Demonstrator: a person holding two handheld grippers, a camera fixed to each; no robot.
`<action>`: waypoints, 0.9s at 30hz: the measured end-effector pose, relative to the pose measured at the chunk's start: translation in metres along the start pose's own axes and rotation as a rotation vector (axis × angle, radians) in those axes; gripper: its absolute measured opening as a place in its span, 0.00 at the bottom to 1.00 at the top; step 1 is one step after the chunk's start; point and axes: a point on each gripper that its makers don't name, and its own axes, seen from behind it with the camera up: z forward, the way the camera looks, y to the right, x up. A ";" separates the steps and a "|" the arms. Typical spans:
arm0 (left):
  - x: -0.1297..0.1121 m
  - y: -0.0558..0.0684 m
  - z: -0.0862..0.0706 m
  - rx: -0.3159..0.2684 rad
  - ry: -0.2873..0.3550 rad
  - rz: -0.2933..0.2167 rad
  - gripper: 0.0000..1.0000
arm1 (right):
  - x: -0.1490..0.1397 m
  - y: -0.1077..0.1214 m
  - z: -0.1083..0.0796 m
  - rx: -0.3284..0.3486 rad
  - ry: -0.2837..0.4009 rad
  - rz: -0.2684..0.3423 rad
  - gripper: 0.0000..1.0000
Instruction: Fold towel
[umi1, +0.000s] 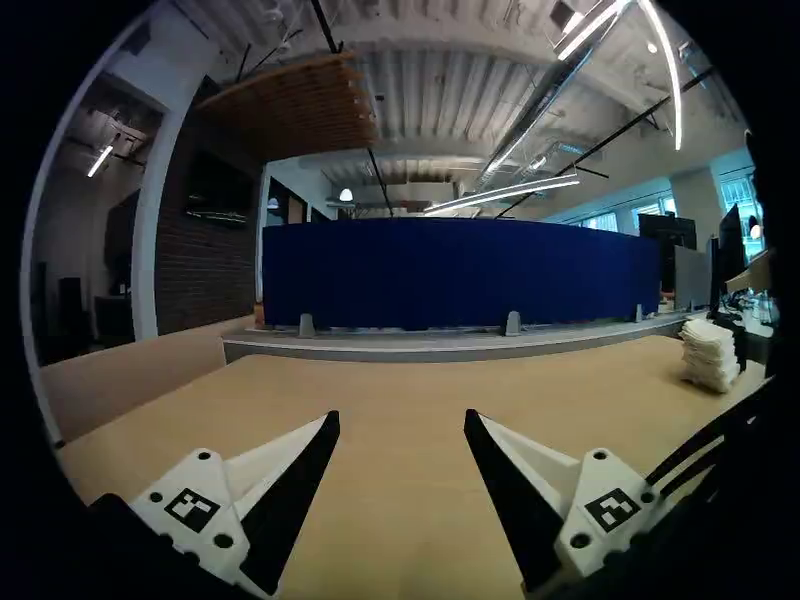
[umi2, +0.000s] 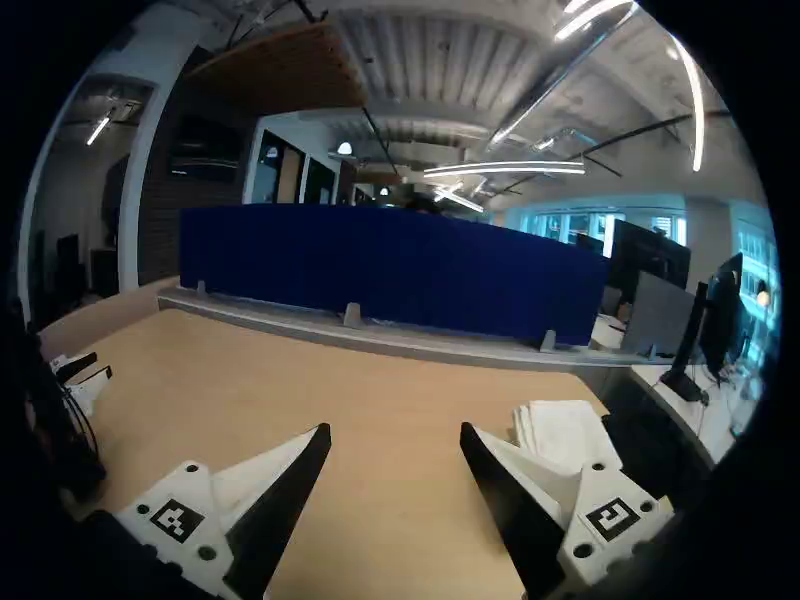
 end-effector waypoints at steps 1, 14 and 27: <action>-0.001 0.000 0.000 0.000 0.000 0.000 0.92 | -0.001 0.000 0.000 0.001 -0.001 -0.001 1.00; -0.003 0.002 0.002 -0.007 0.020 -0.002 0.92 | -0.001 -0.006 0.003 0.012 -0.002 -0.007 1.00; 0.000 0.001 0.001 -0.005 0.040 0.002 0.92 | 0.003 0.002 -0.002 0.000 0.019 0.004 1.00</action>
